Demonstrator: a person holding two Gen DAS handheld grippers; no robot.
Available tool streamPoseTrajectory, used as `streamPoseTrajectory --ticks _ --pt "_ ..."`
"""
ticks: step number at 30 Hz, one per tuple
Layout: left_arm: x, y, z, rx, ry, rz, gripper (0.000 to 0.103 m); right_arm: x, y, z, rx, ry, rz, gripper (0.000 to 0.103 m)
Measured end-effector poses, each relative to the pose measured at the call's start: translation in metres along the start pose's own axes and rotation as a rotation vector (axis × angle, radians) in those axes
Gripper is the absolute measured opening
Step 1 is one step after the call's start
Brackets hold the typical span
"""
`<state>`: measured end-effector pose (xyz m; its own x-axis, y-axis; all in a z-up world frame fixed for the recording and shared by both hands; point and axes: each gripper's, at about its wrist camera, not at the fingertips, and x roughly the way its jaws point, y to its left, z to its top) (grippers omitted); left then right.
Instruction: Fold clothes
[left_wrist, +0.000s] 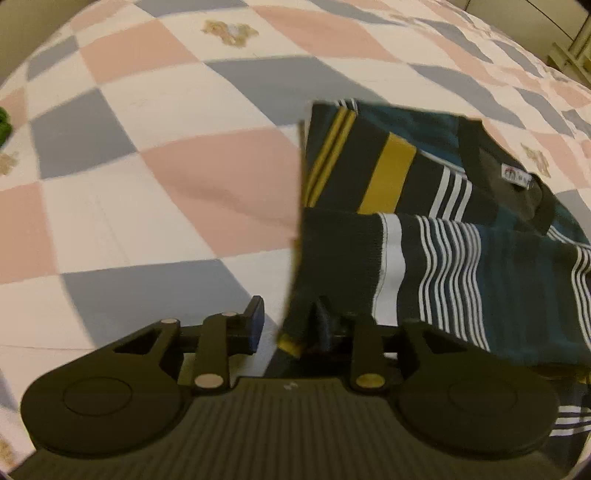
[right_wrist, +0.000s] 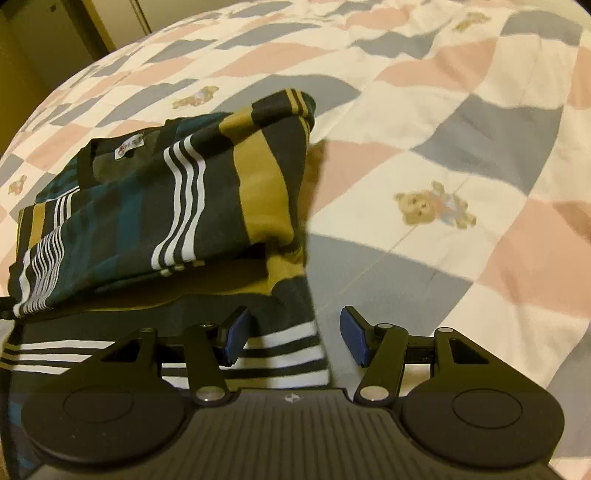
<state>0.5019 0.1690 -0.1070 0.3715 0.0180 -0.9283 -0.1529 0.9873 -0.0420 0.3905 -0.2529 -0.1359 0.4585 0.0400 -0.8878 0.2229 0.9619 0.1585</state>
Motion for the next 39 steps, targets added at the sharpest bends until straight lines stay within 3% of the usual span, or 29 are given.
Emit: streamPoseTrajectory --ticks 1,3,8,10,14,16,21,23,24,25,26,27,29,32,34,36,37,38,39 --pt "-0.010 -0.004 0.001 0.025 -0.006 -0.005 0.021 0.000 -0.002 0.001 -0.001 -0.006 -0.005 0.057" --pt "-0.025 -0.031 0.007 0.117 0.000 -0.089 0.021 0.002 -0.011 0.001 0.027 -0.009 0.011 0.057" --pt "-0.036 -0.157 0.018 0.516 -0.015 -0.348 0.026 0.011 -0.025 -0.006 0.104 0.004 0.088 0.057" --pt "-0.033 -0.211 0.019 0.656 -0.033 -0.427 0.037 0.010 -0.029 -0.008 0.131 0.002 0.121 0.057" --pt "-0.027 -0.307 0.020 0.899 -0.062 -0.553 0.038 0.009 -0.041 -0.013 0.179 0.013 0.213 0.054" --pt "-0.021 -0.340 0.022 0.954 -0.050 -0.593 0.045 0.010 -0.049 -0.015 0.204 0.020 0.247 0.042" --pt "0.007 -0.402 0.038 0.994 0.036 -0.610 0.057 0.011 -0.066 -0.017 0.283 0.010 0.312 0.039" --pt "0.019 -0.415 0.040 0.986 0.074 -0.614 0.051 0.014 -0.069 -0.013 0.299 -0.007 0.327 0.039" --pt "0.025 -0.417 0.040 0.975 0.093 -0.616 0.029 0.017 -0.069 -0.011 0.309 -0.008 0.337 0.040" --pt "0.031 -0.419 0.040 0.964 0.111 -0.617 0.015 0.019 -0.069 -0.009 0.310 -0.007 0.345 0.040" --pt "0.037 -0.422 0.040 0.953 0.130 -0.619 0.010 0.021 -0.068 -0.007 0.311 -0.006 0.352 0.040" --pt "0.042 -0.423 0.041 0.936 0.141 -0.624 0.008 0.024 -0.067 -0.006 0.312 -0.005 0.360 0.039" --pt "0.033 -0.399 0.046 0.815 0.077 -0.679 0.006 0.029 -0.064 -0.006 0.303 0.021 0.352 0.011" --pt "0.022 -0.343 0.056 0.591 -0.043 -0.741 0.006 0.029 -0.069 -0.013 0.346 0.034 0.350 0.008" --pt "0.048 -0.320 0.058 0.486 -0.009 -0.634 0.007 0.028 -0.073 -0.015 0.381 0.024 0.345 0.006" --pt "0.085 -0.310 0.061 0.410 0.076 -0.512 0.007 0.032 -0.076 -0.015 0.410 0.030 0.337 0.005" --pt "0.091 -0.306 0.066 0.371 0.065 -0.467 0.000 0.035 -0.077 -0.015 0.421 0.035 0.331 0.005" --pt "0.095 -0.301 0.072 0.328 0.053 -0.434 0.000 0.038 -0.078 -0.015 0.432 0.040 0.325 0.005" --pt "0.093 -0.292 0.082 0.254 0.044 -0.471 0.000 0.039 -0.079 -0.015 0.449 0.048 0.325 0.005"
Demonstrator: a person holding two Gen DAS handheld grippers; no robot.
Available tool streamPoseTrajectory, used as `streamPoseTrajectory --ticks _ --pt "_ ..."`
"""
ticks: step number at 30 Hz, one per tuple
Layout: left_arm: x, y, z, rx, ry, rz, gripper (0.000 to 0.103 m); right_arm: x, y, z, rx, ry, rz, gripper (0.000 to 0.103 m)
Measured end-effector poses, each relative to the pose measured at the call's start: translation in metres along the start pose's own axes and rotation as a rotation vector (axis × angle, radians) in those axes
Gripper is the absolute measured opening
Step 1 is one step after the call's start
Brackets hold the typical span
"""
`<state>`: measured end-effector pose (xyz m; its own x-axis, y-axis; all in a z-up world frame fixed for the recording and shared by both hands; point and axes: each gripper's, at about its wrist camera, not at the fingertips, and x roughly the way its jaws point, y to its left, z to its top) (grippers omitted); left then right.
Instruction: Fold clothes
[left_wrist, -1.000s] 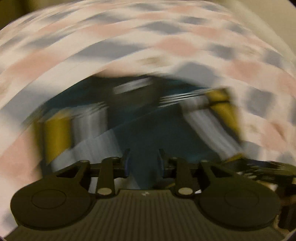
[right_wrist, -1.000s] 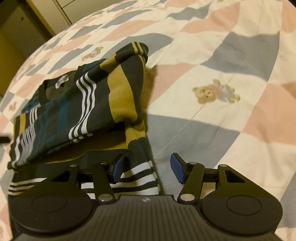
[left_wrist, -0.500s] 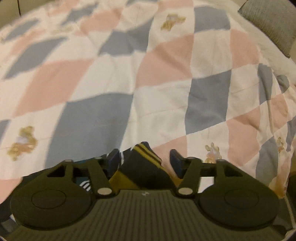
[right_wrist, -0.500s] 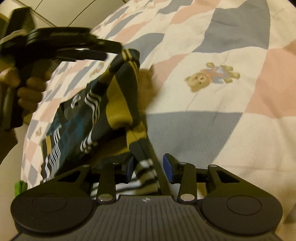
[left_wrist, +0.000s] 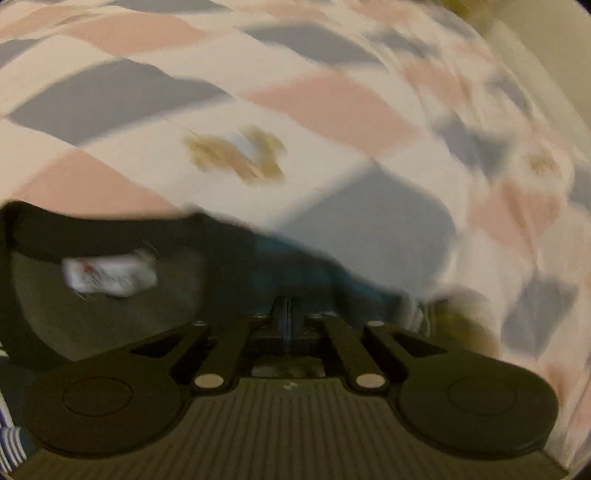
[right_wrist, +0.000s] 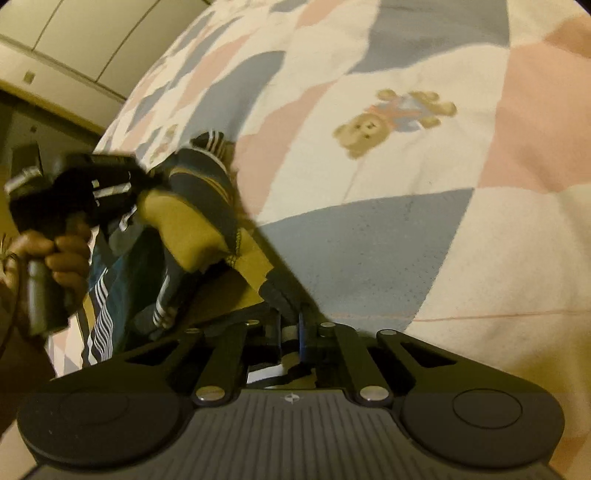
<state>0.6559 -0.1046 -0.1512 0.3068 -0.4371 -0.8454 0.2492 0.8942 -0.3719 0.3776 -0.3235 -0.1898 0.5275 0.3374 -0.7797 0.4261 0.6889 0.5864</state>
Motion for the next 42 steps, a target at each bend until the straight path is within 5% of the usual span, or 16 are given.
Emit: streamPoseTrajectory --ticks 2,5,7,12,14,17,19,21,24,28,31,34,37,42 --pt "-0.019 0.016 0.012 -0.144 -0.058 -0.107 0.000 0.000 -0.004 0.000 0.027 0.004 0.003 0.003" --pt "-0.040 0.004 0.018 -0.066 -0.063 -0.155 0.008 -0.003 -0.005 0.000 0.042 0.006 0.016 0.005" --pt "-0.036 -0.020 0.019 0.030 0.000 -0.198 0.042 -0.003 0.000 0.000 0.020 0.003 0.011 0.008" --pt "-0.007 -0.094 0.024 0.295 0.119 -0.201 0.061 0.005 0.012 -0.009 -0.013 -0.001 -0.014 0.009" --pt "0.014 -0.123 0.027 0.400 0.169 -0.160 0.055 0.004 0.010 -0.009 -0.013 -0.001 -0.012 0.009" --pt "0.044 -0.154 0.013 0.571 0.320 -0.094 0.010 -0.001 0.005 -0.011 -0.010 0.002 -0.008 0.009" --pt "0.047 -0.160 -0.002 0.653 0.301 -0.020 0.005 -0.002 0.003 -0.011 -0.002 0.002 -0.006 0.008" --pt "0.030 -0.153 -0.002 0.611 0.227 -0.058 0.004 -0.003 0.000 -0.010 0.016 -0.004 -0.007 0.007" --pt "-0.010 -0.121 0.022 0.366 0.072 -0.181 0.004 -0.004 0.000 -0.011 0.007 -0.010 -0.013 0.005" --pt "0.018 -0.057 0.018 0.063 0.123 -0.161 0.004 0.001 -0.003 -0.012 0.018 -0.017 -0.004 0.004" --pt "0.035 -0.019 0.010 -0.164 0.159 -0.263 0.006 0.005 -0.002 -0.011 0.027 -0.003 -0.019 0.003" --pt "0.023 -0.018 0.020 -0.180 0.081 -0.264 0.005 0.005 -0.001 -0.010 0.020 0.004 -0.012 0.003" --pt "-0.009 -0.042 0.028 0.024 0.014 -0.224 0.006 0.005 -0.002 -0.007 0.028 0.012 -0.011 0.004" --pt "-0.059 -0.023 0.003 0.104 -0.014 -0.194 0.013 -0.016 0.000 -0.001 0.034 -0.033 -0.014 0.016"
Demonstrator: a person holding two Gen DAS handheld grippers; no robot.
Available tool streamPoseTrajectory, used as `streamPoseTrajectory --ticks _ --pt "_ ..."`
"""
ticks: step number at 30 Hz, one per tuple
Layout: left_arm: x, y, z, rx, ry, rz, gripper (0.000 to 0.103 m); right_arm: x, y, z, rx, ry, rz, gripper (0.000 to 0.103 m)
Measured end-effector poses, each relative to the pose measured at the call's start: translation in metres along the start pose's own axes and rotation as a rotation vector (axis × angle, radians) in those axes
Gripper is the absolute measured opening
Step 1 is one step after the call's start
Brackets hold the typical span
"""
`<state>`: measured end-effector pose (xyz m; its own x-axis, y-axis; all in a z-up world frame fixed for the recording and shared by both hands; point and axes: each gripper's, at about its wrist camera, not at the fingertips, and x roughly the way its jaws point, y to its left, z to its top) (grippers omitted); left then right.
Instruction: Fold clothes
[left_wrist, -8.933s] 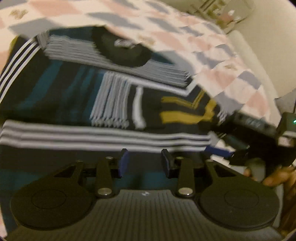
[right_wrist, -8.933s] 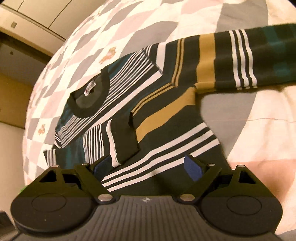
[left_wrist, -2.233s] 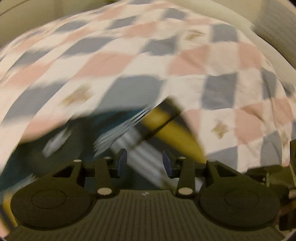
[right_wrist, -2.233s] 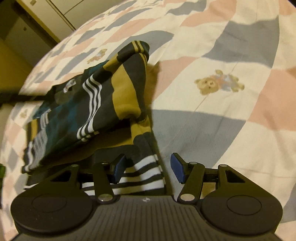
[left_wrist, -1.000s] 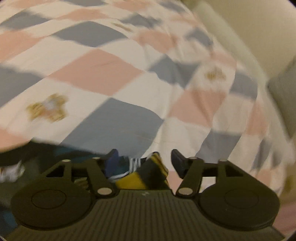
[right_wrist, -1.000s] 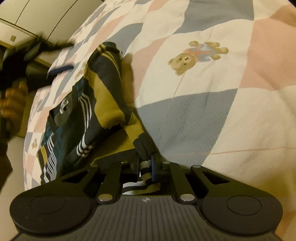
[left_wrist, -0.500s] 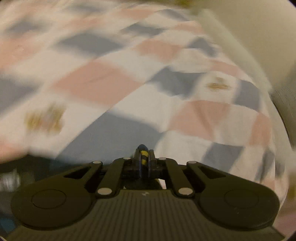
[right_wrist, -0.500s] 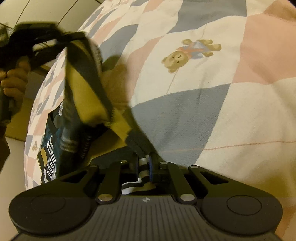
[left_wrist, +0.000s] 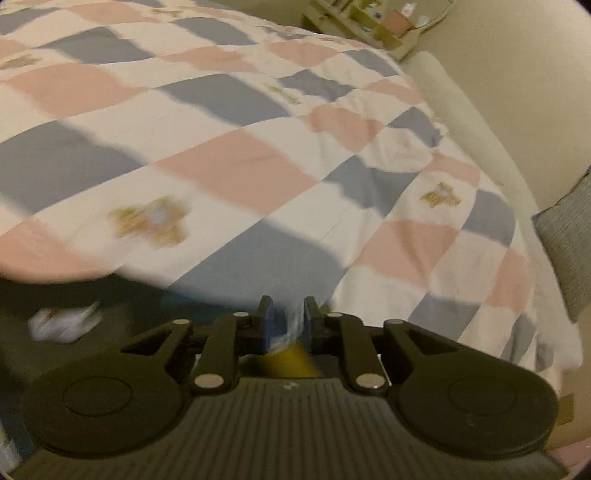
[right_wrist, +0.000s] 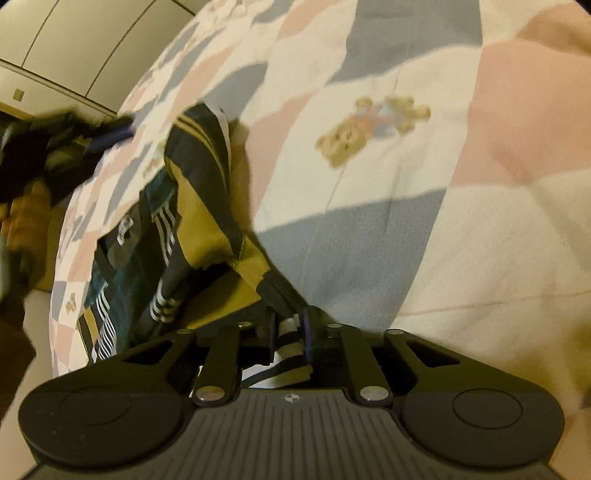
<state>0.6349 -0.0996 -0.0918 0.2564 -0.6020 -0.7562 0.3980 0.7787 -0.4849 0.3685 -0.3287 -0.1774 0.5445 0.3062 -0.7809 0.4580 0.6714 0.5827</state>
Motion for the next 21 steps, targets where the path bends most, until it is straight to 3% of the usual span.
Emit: streamPoseTrajectory --ticks 3,7,10,12,14,15,19,21 --pt "-0.039 0.034 -0.043 -0.059 0.010 0.132 0.013 -0.010 0.004 0.005 -0.022 -0.025 -0.013 0.027" --pt "-0.079 0.071 -0.094 -0.164 -0.009 0.279 0.013 -0.031 0.023 0.015 -0.091 -0.155 0.009 0.027" --pt "-0.096 0.098 -0.121 -0.219 -0.007 0.414 0.013 -0.023 0.046 0.026 -0.171 -0.184 0.065 0.027" --pt "-0.104 0.116 -0.133 -0.301 0.018 0.437 0.013 0.000 0.058 0.032 -0.217 -0.144 0.046 0.025" --pt "-0.125 0.122 -0.141 -0.329 -0.008 0.439 0.015 0.030 0.061 0.030 -0.260 -0.035 -0.096 0.020" --pt "-0.136 0.125 -0.144 -0.335 -0.023 0.449 0.021 0.038 0.061 0.029 -0.274 -0.016 -0.160 0.025" --pt "-0.176 0.153 -0.152 -0.424 -0.102 0.493 0.040 0.025 0.065 0.027 -0.243 -0.050 -0.162 0.026" --pt "-0.187 0.173 -0.153 -0.477 -0.120 0.528 0.043 0.018 0.070 0.023 -0.258 -0.070 -0.163 0.026"
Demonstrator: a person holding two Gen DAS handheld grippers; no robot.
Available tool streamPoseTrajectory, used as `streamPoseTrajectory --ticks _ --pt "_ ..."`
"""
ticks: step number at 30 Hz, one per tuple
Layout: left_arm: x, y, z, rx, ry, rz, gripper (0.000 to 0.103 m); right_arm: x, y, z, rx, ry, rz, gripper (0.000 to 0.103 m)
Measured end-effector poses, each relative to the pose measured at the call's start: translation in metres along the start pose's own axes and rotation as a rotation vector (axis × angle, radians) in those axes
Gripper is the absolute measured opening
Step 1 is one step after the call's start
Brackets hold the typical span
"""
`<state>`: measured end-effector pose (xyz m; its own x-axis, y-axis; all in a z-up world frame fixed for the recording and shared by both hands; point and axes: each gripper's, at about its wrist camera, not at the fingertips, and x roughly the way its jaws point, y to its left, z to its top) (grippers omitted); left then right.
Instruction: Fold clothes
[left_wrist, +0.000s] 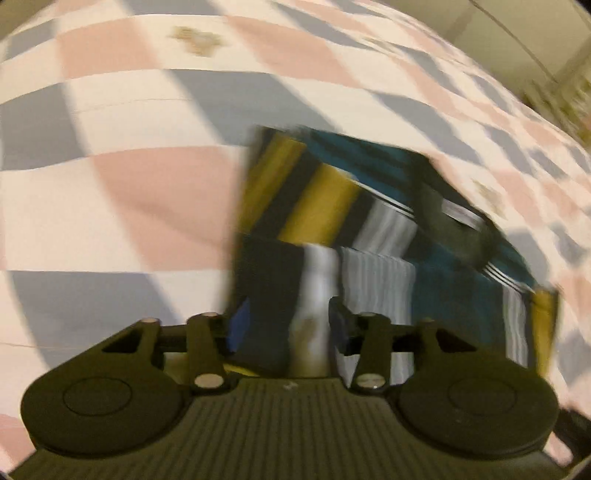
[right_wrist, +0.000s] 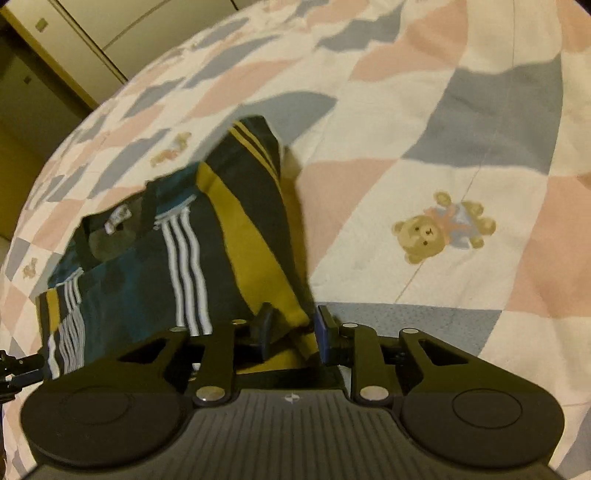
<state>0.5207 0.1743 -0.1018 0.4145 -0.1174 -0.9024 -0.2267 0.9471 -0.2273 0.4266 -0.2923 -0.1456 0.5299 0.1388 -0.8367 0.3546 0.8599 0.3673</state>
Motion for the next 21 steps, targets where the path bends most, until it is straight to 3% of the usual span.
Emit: streamPoseTrajectory --ticks 3,6,7,13,16,19,21 --pt "0.011 0.017 0.011 -0.052 0.005 -0.013 0.044 -0.005 0.008 -0.004 -0.007 -0.028 -0.015 0.026" --pt "0.028 0.011 0.013 0.015 0.033 -0.020 0.026 -0.007 0.017 -0.005 0.006 -0.039 -0.036 0.026" --pt "0.031 0.006 0.012 0.058 0.027 0.005 0.010 -0.008 0.019 -0.007 0.010 -0.042 -0.041 0.026" --pt "0.000 0.015 0.000 0.103 -0.098 -0.029 0.005 -0.019 0.032 -0.015 -0.002 -0.083 -0.076 0.026" --pt "0.014 0.018 0.001 0.157 -0.055 0.024 0.005 -0.013 0.038 -0.012 -0.027 -0.074 -0.080 0.026" --pt "0.015 0.012 -0.001 0.207 -0.034 0.018 0.005 0.011 0.046 -0.012 -0.073 0.025 -0.138 0.024" --pt "0.011 0.011 0.000 0.209 -0.034 0.004 0.005 0.015 0.047 -0.013 -0.070 0.021 -0.147 0.026"
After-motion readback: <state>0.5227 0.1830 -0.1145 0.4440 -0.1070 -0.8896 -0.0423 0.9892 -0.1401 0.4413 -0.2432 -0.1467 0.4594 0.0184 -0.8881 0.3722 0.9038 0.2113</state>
